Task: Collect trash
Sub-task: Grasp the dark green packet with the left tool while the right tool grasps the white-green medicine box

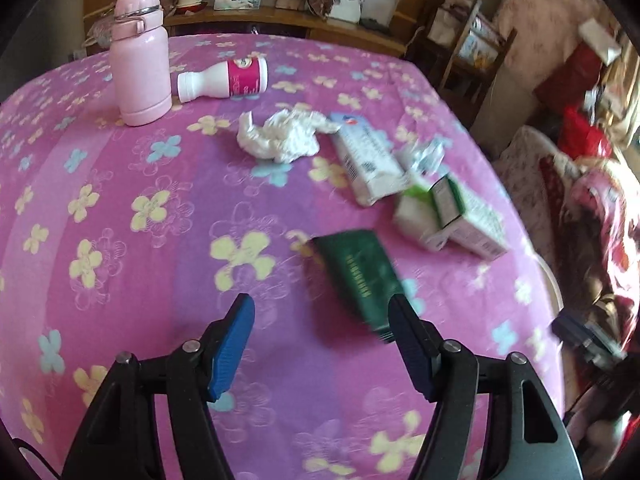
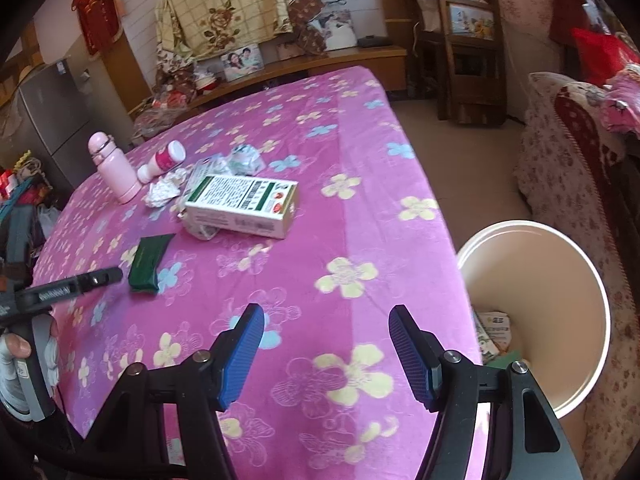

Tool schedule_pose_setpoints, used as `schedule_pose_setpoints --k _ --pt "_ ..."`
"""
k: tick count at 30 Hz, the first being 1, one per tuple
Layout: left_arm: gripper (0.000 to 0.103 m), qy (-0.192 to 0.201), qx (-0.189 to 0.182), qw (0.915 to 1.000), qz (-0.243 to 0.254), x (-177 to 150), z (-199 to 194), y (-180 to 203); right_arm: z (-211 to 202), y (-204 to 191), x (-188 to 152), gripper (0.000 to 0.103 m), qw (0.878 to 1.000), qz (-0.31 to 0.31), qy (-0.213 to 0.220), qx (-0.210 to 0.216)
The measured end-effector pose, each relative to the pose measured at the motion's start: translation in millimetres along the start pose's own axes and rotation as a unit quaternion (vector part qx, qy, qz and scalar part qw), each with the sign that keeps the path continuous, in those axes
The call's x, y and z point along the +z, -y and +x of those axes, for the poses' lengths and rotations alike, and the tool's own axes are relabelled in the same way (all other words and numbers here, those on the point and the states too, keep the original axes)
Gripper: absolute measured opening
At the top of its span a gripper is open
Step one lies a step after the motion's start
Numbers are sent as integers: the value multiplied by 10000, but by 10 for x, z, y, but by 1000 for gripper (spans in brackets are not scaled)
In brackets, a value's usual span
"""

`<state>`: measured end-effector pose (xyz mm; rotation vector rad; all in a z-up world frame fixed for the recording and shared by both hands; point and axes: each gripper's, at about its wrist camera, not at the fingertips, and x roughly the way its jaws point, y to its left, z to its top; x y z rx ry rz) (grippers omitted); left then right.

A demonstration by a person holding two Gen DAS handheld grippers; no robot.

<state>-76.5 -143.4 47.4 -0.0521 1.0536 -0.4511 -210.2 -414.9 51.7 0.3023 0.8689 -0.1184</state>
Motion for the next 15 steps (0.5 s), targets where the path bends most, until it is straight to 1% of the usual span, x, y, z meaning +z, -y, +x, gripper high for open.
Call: schedule_pose_setpoints --k 5,8,11,13,14,15 --pt "72 -11 81 9999 -62 42 121 150 45 -89 4 69 9999 -91 -32 67" --pt "72 -34 205 9998 -29 73 261 231 78 -123 69 69 9996 -181 -13 238" --pt "72 -74 347 9994 -62 107 393 265 179 -197 208 69 9974 -467 -100 533" --pt "72 -153 520 9985 -122 138 502 260 276 -265 308 71 9950 -735 -182 653" --pt "72 -165 559 9982 -144 144 528 255 320 -307 348 71 9936 -890 -210 671" --pt "72 -72 631 9979 -121 162 538 269 382 -358 398 71 9918 -1074 -257 649"
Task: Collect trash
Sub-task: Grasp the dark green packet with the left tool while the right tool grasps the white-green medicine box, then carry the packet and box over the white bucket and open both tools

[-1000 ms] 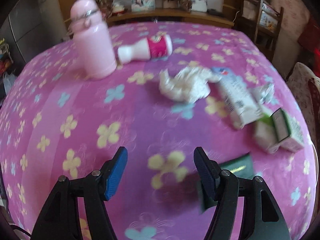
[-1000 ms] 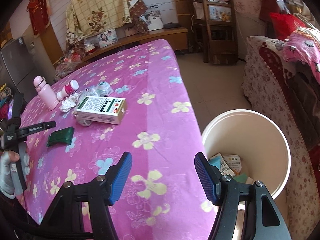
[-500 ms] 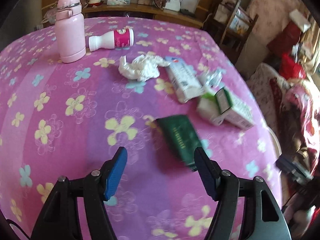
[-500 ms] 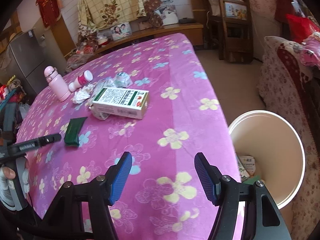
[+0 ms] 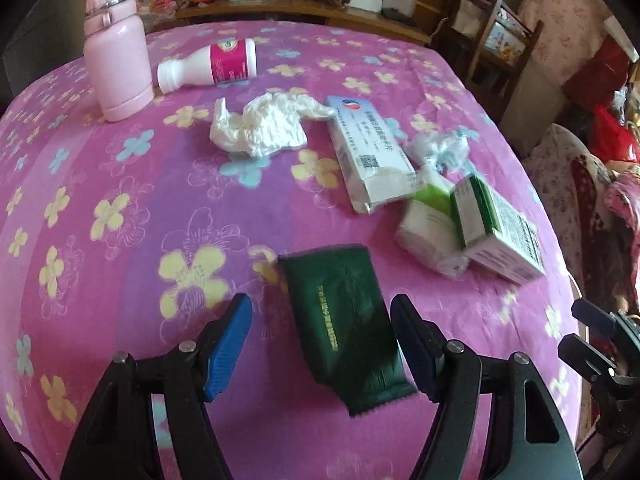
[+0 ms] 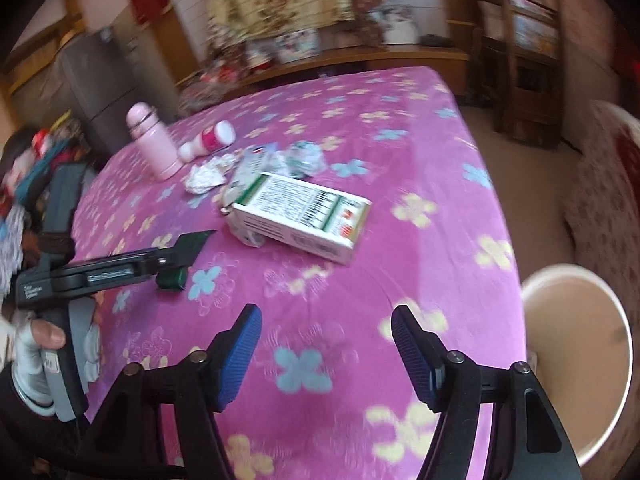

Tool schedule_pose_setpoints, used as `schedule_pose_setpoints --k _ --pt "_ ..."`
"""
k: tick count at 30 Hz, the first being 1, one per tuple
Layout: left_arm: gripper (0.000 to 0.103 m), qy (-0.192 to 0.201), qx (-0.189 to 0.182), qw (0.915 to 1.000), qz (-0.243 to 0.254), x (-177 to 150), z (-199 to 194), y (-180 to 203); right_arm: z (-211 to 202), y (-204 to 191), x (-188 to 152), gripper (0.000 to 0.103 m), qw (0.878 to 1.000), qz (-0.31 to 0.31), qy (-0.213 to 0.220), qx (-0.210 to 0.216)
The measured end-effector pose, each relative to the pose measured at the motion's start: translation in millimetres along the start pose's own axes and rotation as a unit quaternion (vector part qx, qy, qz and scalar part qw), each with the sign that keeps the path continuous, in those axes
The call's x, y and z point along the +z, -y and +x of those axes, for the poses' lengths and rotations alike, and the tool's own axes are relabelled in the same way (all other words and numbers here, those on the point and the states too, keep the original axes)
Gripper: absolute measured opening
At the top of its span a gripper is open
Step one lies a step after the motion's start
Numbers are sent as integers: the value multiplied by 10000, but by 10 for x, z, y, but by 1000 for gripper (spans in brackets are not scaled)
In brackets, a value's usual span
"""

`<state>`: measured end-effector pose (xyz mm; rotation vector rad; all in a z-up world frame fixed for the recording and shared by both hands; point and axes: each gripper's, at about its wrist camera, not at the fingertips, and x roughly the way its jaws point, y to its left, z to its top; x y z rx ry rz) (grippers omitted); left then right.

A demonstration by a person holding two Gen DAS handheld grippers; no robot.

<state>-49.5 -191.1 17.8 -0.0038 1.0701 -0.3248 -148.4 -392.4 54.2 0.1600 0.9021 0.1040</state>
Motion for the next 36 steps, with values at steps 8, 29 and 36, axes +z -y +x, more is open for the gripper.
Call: schedule_pose_setpoints --k 8,29,36 --pt "38 -54 85 9983 581 15 29 137 217 216 510 71 9996 116 255 -81" --pt "33 130 -160 9995 259 -135 -352 -277 164 -43 265 71 9984 412 -135 363" --pt "33 320 -154 9992 174 -218 -525 -319 366 -572 250 79 9997 -30 -101 234"
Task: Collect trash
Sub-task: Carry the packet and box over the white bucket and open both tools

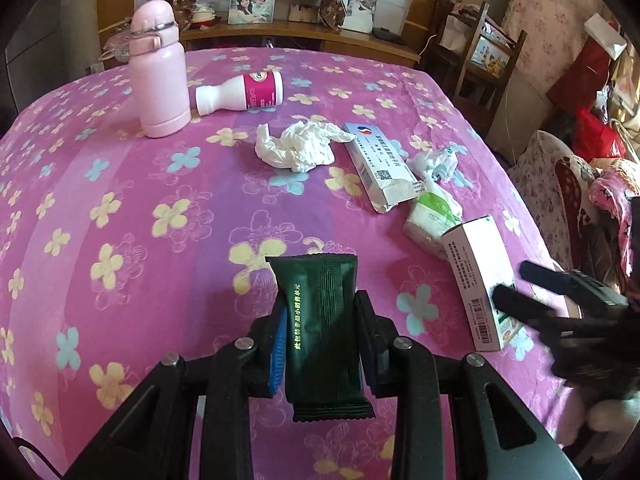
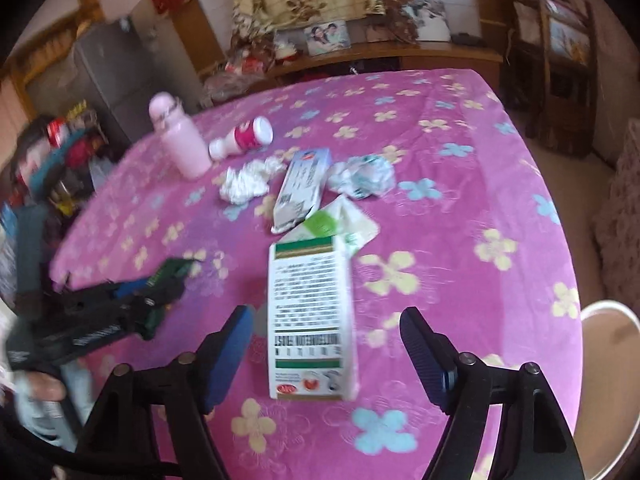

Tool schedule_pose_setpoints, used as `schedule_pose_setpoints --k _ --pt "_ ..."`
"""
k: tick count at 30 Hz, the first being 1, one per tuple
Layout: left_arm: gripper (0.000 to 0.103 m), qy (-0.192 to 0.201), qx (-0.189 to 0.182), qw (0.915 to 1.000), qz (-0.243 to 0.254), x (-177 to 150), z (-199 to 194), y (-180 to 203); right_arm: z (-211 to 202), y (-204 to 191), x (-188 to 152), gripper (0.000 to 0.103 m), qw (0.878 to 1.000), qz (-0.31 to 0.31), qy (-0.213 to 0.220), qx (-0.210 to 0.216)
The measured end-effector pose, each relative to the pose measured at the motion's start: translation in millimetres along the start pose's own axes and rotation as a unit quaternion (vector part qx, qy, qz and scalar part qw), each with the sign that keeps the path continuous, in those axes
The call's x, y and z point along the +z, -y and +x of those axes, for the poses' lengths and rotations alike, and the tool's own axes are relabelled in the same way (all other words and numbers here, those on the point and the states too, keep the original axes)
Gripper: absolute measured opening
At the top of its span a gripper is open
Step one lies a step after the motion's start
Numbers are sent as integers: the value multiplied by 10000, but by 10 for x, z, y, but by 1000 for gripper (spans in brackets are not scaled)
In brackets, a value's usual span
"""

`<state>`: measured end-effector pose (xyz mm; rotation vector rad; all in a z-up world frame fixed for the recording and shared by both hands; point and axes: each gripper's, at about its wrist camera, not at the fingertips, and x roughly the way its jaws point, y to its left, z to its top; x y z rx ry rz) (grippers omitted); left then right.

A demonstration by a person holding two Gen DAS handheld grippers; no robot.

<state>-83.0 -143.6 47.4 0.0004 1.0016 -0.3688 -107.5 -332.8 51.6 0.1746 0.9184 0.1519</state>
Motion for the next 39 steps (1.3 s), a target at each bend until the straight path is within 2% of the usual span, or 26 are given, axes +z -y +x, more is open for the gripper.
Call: schedule_pose_setpoints --k 3,4,7,12,16,20,29,39 --pt "33 35 -33 10000 54 -43 -57 53 173 -41 -52 77 9998 -39 -119 -163" --pt "33 55 -28 9999 82 -54 -72 77 197 -17 -74 55 9997 35 -130 -181" --pt "33 115 -76 9998 171 -73 -116 180 64 52 -150 55 9998 173 9 -26" --pt "33 192 -305 9990 280 -76 -157 442 -344 185 -255 55 9989 224 387 -118" --pt "33 230 -496 9973 500 -82 -180 757 -661 420 -370 55 9963 543 631 -212" --pt "33 223 -655 9946 776 -88 -182 1110 -920 646 -521 55 9931 721 791 -476" --pt "33 184 -949 9866 1316 -127 -146 1856 -1363 1213 -831 55 9827 1235 1007 -947" --pt "33 90 -1264 9754 1803 -185 -54 2584 -1591 1747 -1109 55 9699 1786 1047 -1281"
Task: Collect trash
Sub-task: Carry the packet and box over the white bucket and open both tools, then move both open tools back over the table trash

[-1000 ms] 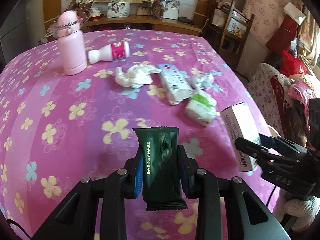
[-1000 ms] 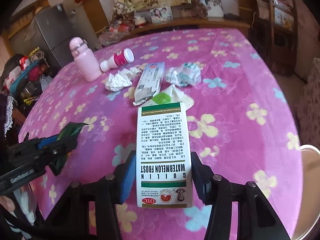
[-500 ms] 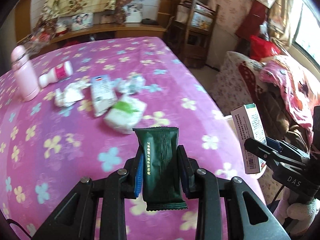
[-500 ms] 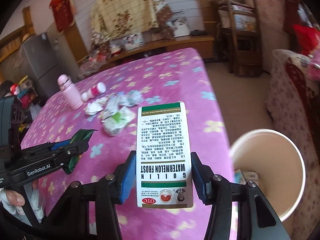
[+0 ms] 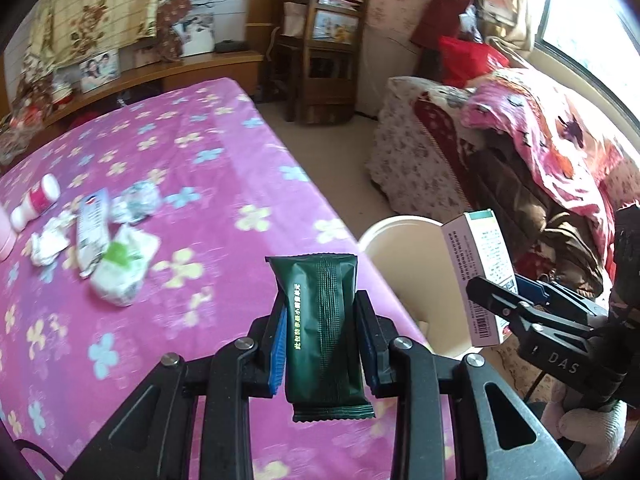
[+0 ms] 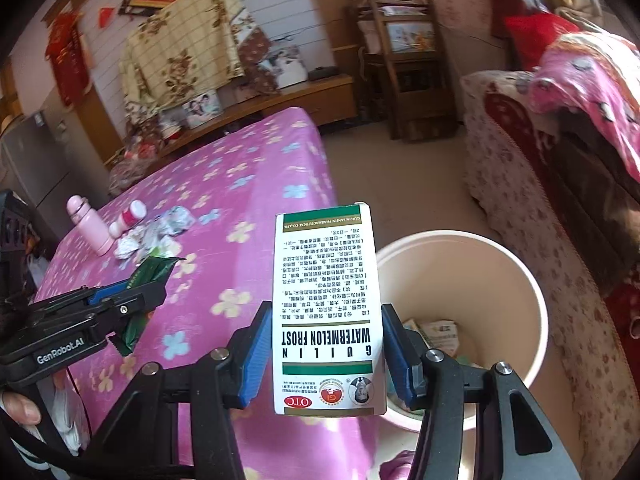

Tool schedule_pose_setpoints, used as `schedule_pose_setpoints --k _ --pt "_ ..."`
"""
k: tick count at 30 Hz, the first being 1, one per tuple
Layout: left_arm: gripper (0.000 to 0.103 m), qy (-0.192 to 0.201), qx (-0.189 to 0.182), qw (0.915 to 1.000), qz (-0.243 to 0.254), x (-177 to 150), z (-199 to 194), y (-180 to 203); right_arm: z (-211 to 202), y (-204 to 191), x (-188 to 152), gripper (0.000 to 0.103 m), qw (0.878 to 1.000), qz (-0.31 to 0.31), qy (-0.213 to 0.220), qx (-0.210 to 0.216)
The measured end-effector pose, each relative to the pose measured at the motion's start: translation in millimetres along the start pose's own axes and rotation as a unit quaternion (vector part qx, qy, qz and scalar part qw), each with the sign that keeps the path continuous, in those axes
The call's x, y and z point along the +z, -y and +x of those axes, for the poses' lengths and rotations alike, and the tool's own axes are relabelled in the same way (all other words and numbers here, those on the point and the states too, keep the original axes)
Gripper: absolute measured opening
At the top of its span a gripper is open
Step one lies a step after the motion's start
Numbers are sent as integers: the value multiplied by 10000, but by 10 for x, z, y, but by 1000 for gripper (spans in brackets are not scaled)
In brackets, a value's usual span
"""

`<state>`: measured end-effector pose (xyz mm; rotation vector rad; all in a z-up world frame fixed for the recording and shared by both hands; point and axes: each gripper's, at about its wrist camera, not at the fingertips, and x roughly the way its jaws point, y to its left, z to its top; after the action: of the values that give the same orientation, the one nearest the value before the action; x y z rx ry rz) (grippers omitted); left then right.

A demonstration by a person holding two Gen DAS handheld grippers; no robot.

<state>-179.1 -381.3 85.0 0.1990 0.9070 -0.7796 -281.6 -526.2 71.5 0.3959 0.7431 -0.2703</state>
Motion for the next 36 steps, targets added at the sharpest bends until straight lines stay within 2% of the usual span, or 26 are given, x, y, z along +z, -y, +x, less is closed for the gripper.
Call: schedule_pose_setpoints --k 15,27,29,30,31,32,34,36 --pt "33 -295 -546 9979 188 104 381 504 -18 548 -78 55 9982 428 -44 -427" --pt "33 -477 -934 9944 104 122 595 590 191 747 -188 55 9959 677 -227 -548" --pt "41 -474 -979 9940 53 124 618 589 222 778 -200 55 9953 730 -252 -583" --pt "55 -486 -1001 9938 24 123 633 584 230 797 -205 56 9949 768 -250 -596" --pt "64 -495 -1027 9935 -25 117 646 568 234 816 -210 57 9944 828 -228 -613" --pt "64 -491 -1049 9933 -49 112 648 561 239 839 -216 58 9937 904 -207 -626" --pt "64 -496 -1017 9936 -49 101 643 540 275 882 -230 67 9923 1030 -279 -622" --pt "64 -490 -976 9940 -43 92 640 520 296 906 -250 67 9915 1102 -321 -609"
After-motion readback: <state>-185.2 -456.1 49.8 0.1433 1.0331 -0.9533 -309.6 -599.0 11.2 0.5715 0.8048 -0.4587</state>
